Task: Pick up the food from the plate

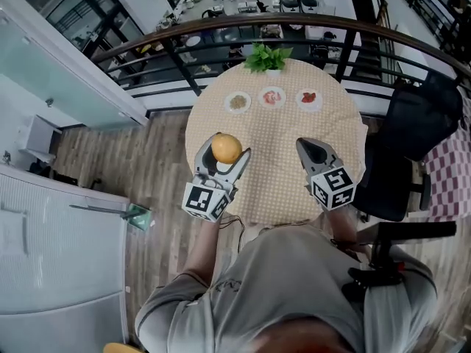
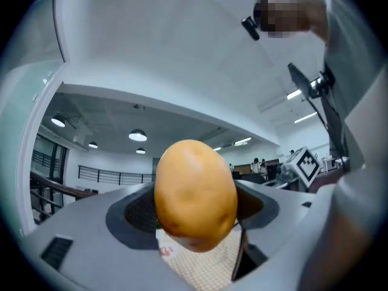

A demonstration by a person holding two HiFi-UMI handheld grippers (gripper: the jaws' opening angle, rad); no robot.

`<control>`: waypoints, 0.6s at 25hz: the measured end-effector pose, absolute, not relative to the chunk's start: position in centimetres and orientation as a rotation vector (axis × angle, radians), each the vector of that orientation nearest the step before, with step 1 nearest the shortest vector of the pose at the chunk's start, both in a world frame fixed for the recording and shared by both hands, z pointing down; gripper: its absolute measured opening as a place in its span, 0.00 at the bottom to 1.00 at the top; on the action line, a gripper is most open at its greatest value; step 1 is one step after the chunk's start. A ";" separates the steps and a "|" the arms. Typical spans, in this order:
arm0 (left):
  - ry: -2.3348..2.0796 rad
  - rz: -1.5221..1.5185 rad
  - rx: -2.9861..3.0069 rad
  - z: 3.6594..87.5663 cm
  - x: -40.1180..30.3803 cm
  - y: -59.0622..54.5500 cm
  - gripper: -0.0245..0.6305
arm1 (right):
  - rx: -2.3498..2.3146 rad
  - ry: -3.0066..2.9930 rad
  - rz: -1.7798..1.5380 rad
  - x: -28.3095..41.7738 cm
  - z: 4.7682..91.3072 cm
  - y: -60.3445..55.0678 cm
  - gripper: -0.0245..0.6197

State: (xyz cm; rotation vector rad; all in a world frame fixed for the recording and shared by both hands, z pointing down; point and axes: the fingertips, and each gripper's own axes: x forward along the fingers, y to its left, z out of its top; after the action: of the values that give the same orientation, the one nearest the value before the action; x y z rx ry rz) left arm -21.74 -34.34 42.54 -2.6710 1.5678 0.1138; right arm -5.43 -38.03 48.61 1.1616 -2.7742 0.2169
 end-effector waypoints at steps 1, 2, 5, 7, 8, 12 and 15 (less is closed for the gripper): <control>1.551 0.173 -2.639 40.9 -21.8 -32.9 0.59 | 1.159 -2.779 0.217 -5.6 48.5 -38.0 0.05; 1.546 0.208 -2.607 39.6 -22.0 -31.6 0.59 | 1.155 -2.783 0.218 -5.7 48.5 -38.0 0.05; 1.584 0.198 -2.537 38.1 -22.3 -29.3 0.59 | 1.134 -2.791 0.213 -6.1 48.6 -37.9 0.05; 1.603 0.204 -2.531 38.2 -22.4 -29.3 0.59 | 1.123 -2.794 0.206 -6.2 48.5 -38.1 0.05; 1.610 0.196 -2.538 38.7 -22.5 -29.5 0.59 | 1.119 -2.795 0.205 -6.3 48.4 -38.2 0.05; 1.602 0.123 -2.548 39.9 -22.7 -30.0 0.59 | 1.123 -2.796 0.199 -6.3 48.4 -37.8 0.05; 1.579 0.107 -2.540 39.3 -22.3 -29.7 0.59 | 1.137 -2.792 0.195 -5.9 48.3 -37.4 0.05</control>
State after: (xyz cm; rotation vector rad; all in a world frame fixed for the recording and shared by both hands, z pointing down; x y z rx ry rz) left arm -22.31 -29.71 39.28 -2.5403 1.5788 0.1066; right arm -5.89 -37.41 48.27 1.1369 -2.7916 0.1954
